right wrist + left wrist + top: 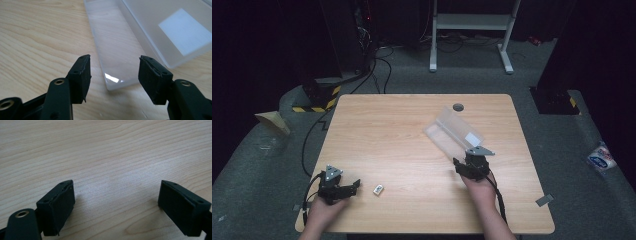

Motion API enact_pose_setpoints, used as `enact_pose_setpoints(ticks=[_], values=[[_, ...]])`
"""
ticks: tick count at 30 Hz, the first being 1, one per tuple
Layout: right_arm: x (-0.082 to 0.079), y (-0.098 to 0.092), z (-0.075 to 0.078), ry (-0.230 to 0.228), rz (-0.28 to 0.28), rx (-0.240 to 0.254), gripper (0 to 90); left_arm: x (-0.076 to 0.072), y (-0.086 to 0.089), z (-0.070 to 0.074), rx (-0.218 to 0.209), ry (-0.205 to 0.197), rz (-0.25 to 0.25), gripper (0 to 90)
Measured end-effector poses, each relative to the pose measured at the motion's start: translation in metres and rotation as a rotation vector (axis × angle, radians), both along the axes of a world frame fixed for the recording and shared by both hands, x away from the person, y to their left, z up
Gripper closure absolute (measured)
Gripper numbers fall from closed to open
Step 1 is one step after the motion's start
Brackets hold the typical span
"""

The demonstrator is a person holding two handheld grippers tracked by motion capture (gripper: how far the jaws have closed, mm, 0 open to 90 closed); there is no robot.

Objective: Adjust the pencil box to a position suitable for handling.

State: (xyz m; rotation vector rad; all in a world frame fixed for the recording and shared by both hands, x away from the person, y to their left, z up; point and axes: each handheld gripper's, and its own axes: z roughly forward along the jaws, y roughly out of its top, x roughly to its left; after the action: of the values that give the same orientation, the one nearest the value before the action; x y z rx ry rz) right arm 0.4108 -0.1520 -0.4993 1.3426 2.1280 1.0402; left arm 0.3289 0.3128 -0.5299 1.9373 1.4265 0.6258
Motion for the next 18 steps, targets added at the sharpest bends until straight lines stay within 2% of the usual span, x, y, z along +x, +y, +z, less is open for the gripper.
enact_pose_setpoints(ticks=[5,6,8,12,18], values=[[0.011,0.017,0.0,0.001,0.007,-0.022,41.8,0.0,0.0,0.0,-0.001,-0.001,-0.001,14.5],[0.016,0.025,0.001,-0.001,0.016,-0.043,42.7,0.0,0.0,0.0,-0.001,-0.001,-0.002,14.5],[0.021,0.032,0.002,0.004,0.025,-0.052,44.6,0.0,0.0,0.0,-0.001,-0.001,-0.002,14.6],[0.026,0.041,-0.001,0.012,0.037,-0.058,49.6,0.0,0.0,0.0,-0.001,0.0,-0.003,14.6],[0.031,0.045,-0.007,0.047,0.031,-0.06,48.7,0.0,0.0,0.0,-0.001,-0.001,-0.002,14.6]])
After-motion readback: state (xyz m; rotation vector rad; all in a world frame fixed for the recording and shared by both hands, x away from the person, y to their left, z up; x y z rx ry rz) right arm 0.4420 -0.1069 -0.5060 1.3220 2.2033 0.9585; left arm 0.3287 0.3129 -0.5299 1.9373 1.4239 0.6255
